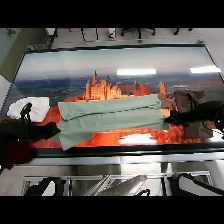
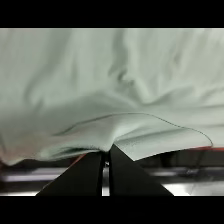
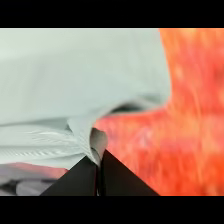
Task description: Fold the shirts.
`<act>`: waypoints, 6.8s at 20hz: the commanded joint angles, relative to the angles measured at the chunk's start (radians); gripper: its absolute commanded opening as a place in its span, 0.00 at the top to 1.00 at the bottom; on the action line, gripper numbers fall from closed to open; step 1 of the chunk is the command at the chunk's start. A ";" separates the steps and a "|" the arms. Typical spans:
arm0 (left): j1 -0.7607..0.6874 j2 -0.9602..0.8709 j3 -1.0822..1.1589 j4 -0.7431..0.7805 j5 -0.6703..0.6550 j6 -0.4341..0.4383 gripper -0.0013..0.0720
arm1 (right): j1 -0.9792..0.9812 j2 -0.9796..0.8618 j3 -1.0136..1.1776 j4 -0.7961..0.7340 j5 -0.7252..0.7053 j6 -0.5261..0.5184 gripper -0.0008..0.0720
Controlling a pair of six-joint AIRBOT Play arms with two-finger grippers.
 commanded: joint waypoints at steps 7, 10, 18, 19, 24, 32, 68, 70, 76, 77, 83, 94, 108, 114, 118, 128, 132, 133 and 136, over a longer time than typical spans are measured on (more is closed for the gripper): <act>-0.164 -0.615 0.552 -0.047 -0.134 0.025 0.95 | 0.152 -0.340 0.375 0.072 0.199 -0.027 0.96; -0.165 -0.772 0.624 -0.047 -0.119 0.024 0.95 | 0.152 -0.419 0.415 0.071 0.198 -0.028 0.95; -0.174 -0.940 0.821 -0.048 0.022 0.023 0.13 | 0.097 -0.432 0.544 -0.081 0.103 -0.041 0.13; -0.172 -0.943 0.855 -0.048 0.054 0.022 0.13 | 0.085 -0.441 0.554 -0.081 0.092 -0.041 0.12; -0.133 -0.941 1.056 -0.048 0.214 -0.066 0.13 | 0.074 -0.526 0.559 -0.021 0.018 -0.049 0.13; -0.134 -0.941 1.283 -0.051 0.331 -0.120 0.15 | 0.076 -0.607 0.559 0.029 -0.056 -0.053 0.69; -0.752 -1.103 1.275 -0.239 0.050 -0.099 0.95 | 0.052 -0.013 0.628 0.196 -0.363 -0.013 0.96; -0.636 -0.941 1.275 -0.238 0.154 -0.061 0.95 | 0.099 -0.014 0.620 0.196 -0.326 0.008 0.96; -0.324 -0.457 1.275 -0.230 0.206 -0.023 0.95 | 0.568 -0.054 0.447 0.199 0.225 0.116 0.96; -0.289 -0.400 1.275 -0.230 0.207 -0.011 0.95 | 0.682 -0.091 0.429 0.199 0.379 0.135 0.96; -0.208 -0.148 1.107 -0.229 0.184 0.032 0.95 | 1.168 -0.459 0.462 0.198 1.058 0.205 0.18; -0.208 0.132 0.616 -0.230 0.019 0.043 0.95 | 0.516 -0.145 0.462 -0.067 0.176 0.200 0.18; -0.208 0.192 0.595 -0.231 0.041 0.030 0.95 | 0.287 -0.451 0.333 0.177 -0.030 0.030 0.12; -0.208 0.192 0.595 -0.230 0.042 0.030 0.95 | 0.344 -0.513 0.334 0.185 0.018 0.030 0.13; -0.208 0.192 0.595 -0.230 0.042 0.031 0.95 | 0.388 -0.513 0.335 0.201 0.060 0.030 0.62; -0.208 0.192 0.595 -0.230 0.044 0.031 0.95 | 0.234 -0.274 0.552 0.207 0.006 0.051 0.96; -0.208 0.192 0.595 -0.230 0.044 0.031 0.95 | 0.045 -0.215 0.678 0.208 0.006 0.069 0.96; -0.208 0.192 0.595 -0.230 0.044 0.031 0.95 | -0.009 -0.215 0.713 0.208 0.008 0.069 0.96; -0.208 0.192 0.595 -0.230 0.044 0.031 0.95 | -0.163 -0.216 0.771 0.209 0.095 0.061 0.96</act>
